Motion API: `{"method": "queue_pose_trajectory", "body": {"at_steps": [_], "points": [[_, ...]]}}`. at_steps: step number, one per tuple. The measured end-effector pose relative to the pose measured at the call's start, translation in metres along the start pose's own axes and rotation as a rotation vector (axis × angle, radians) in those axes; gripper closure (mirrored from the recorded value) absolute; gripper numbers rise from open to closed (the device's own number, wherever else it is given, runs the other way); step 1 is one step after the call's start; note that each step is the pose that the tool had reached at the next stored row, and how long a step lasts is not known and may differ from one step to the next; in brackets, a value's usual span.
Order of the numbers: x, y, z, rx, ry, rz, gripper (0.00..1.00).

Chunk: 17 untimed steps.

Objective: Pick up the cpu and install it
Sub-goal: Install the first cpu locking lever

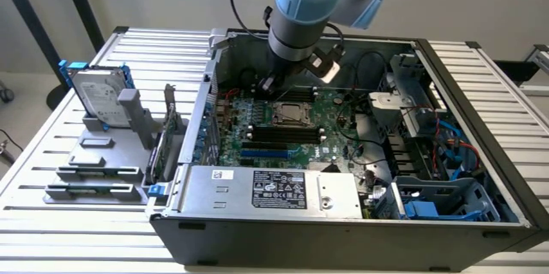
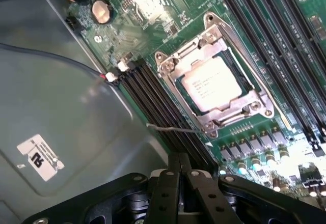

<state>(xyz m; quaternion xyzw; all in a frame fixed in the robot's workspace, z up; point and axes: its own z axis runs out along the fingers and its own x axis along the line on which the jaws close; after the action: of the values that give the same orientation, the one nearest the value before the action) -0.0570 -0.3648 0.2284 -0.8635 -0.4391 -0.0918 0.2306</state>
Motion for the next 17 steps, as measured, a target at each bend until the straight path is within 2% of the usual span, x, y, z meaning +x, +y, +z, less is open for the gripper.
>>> {"method": "queue_pose_trajectory", "body": {"at_steps": [3, 5, 8, 11, 17], "points": [[-0.001, 0.0013, 0.0041, -0.0051, -0.0051, 0.000, 0.89], [-0.001, 0.0017, 0.0072, -0.0097, -0.0115, 0.000, 0.89], [-0.001, 0.0014, 0.0110, -0.0200, -0.0246, 0.001, 0.89], [0.000, 0.0006, 0.0159, -0.0267, -0.0323, 0.001, 0.89], [0.000, -0.0012, 0.0243, -0.0422, -0.0517, 0.002, 0.89]]}}
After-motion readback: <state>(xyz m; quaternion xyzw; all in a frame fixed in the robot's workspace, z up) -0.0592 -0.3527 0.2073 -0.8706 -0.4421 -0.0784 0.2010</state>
